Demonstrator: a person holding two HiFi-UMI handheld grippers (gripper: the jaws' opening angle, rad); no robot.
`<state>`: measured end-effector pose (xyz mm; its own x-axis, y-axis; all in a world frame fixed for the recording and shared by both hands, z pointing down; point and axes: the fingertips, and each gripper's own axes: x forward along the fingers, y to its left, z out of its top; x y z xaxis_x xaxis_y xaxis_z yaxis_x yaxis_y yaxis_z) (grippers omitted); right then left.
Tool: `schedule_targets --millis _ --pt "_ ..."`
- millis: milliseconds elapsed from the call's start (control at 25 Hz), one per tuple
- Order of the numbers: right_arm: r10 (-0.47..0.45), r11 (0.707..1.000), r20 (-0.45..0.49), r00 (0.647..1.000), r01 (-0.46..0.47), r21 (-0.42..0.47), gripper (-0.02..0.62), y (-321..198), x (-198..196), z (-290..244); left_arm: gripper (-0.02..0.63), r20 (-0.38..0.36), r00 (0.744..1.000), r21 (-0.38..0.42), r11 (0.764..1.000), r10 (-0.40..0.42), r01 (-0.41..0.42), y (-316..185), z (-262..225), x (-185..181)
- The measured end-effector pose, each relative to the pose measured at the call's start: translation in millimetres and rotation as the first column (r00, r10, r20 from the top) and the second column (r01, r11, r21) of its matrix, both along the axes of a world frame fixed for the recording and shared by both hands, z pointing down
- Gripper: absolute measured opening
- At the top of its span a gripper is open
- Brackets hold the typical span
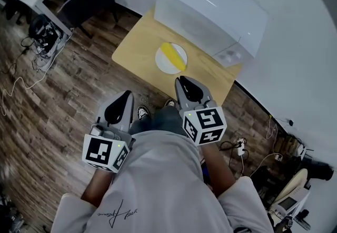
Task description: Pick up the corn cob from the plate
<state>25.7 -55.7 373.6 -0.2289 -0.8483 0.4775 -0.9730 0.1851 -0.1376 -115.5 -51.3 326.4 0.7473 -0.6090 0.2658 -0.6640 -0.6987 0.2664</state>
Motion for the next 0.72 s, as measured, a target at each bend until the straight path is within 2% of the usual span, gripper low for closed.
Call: schedule_targets --millis 720 --pt "-0.062 0.996 -0.051 0.997 0.059 -0.063 0.081 -33 13 23 -0.006 0.004 1.0 0.0 1.0 -0.03 0.03 -10 1 13"
